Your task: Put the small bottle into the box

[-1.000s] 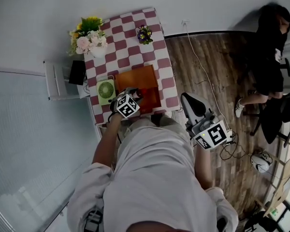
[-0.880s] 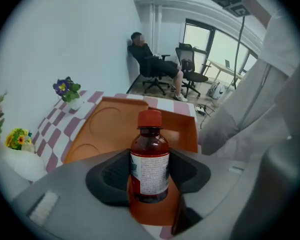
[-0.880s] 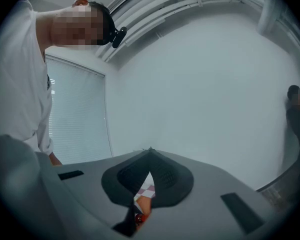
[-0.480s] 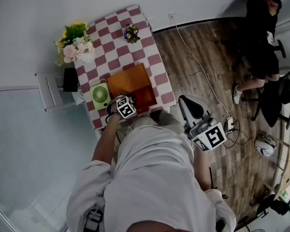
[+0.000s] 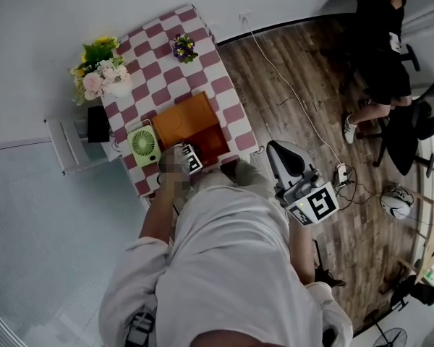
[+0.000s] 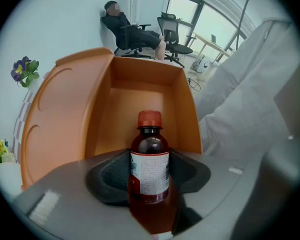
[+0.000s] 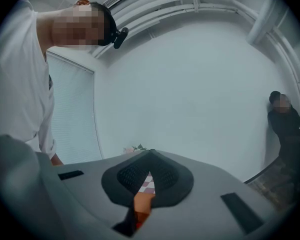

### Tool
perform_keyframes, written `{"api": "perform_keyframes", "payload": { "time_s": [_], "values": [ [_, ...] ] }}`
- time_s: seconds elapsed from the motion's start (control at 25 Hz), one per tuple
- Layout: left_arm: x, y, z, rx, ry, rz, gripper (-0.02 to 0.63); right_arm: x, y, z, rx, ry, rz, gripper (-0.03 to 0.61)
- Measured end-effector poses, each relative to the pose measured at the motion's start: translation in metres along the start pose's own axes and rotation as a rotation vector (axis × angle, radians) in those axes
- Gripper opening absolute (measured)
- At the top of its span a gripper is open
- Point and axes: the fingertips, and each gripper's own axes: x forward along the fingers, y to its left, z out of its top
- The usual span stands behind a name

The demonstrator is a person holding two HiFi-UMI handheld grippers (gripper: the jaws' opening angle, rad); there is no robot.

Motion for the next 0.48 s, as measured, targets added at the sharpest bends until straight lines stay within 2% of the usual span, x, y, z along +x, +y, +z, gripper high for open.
{"api": "perform_keyframes", "payload": {
  "time_s": [0.24, 0.48],
  "values": [
    [0.001, 0.000, 0.001, -0.008, 0.001, -0.006, 0.232, 0.000, 0.003, 0.000, -0.002, 0.001, -0.001, 0.002],
    [-0.011, -0.003, 0.006, -0.016, -0.034, -0.011, 0.288, 0.000, 0.005, 0.000, -0.003, -0.001, 0.007, 0.002]
  ]
}}
